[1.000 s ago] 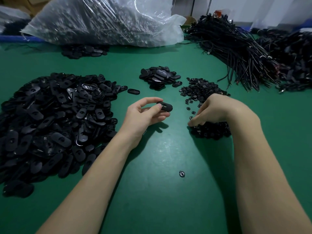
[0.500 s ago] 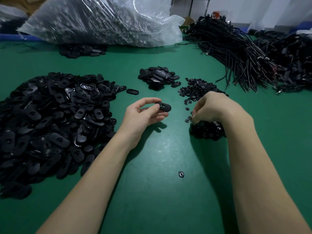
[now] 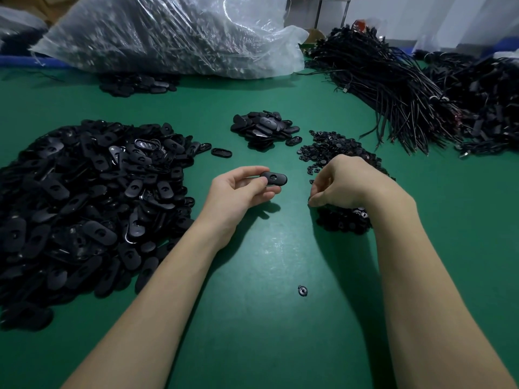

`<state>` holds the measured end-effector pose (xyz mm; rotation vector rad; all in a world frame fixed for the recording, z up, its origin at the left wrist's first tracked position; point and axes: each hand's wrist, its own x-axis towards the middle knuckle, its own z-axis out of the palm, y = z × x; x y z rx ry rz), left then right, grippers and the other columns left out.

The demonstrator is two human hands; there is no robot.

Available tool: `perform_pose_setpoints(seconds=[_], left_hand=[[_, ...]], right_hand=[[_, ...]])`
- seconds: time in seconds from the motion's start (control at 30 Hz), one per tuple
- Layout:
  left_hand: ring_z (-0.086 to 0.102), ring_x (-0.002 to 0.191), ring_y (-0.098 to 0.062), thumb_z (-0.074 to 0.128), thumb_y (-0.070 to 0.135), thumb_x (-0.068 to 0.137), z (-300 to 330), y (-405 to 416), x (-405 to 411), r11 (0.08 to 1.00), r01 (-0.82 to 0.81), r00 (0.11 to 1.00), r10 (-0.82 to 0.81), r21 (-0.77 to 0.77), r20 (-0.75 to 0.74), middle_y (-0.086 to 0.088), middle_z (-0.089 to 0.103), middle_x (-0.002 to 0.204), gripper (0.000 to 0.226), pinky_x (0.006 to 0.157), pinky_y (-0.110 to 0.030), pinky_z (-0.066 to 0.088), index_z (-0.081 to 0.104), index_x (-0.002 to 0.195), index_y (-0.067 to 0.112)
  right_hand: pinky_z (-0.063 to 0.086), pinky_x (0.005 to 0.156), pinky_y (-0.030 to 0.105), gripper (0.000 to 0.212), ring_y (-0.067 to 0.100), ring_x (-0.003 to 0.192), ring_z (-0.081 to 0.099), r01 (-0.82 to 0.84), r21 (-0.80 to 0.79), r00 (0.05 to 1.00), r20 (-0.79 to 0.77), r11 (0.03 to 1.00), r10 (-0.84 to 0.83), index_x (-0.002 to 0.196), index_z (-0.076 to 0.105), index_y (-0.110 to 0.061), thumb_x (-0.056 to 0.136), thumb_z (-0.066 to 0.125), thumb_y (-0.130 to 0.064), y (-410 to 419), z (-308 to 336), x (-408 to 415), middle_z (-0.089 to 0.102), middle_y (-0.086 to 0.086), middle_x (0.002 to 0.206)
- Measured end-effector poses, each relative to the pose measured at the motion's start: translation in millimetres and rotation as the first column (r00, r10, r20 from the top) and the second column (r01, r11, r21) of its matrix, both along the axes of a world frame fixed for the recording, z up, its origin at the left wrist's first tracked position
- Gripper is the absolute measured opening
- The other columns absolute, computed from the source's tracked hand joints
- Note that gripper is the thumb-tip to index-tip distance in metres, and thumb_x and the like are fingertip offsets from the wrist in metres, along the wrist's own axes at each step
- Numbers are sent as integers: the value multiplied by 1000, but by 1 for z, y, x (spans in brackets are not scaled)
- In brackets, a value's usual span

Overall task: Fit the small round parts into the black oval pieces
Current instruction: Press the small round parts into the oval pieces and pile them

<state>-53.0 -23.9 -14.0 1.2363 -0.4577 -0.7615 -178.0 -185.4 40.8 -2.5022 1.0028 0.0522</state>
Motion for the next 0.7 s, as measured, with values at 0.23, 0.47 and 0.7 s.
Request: perform_pose_setpoints(seconds=[0.23,0.47,0.7], left_hand=[[76,92,-23,61,-1,97,-1,0,1,1000,25,1000,-25,-16,-2,-11,78,94,20,80,-22,59,65,116,0],[76,90,-22,66,-2,93,-2,0,0,999,-10,1000,10,-53,0,-14,78,96,18,77,-21,58,67,110,4],[77,89,-24,66,-3,92,-2,0,0,997,-40,999,39,-62,-26,-15,78,94,20,76,-21,59,65,112,0]], right_hand=[[52,53,13,4,1,61,70,-90,200,950,311,976,24,86,80,-21,89,80,-18,4,11,-1,74,-6,66],[39,45,15,4,7,53,56,-163,240,869,494,957,25,84,81,-27,86,83,-25,10,11,1,67,-12,61],[47,48,17,4,8,54,63,-136,295,849,527,946,-42,88,80,-18,90,77,-16,20,8,8,77,3,73]])
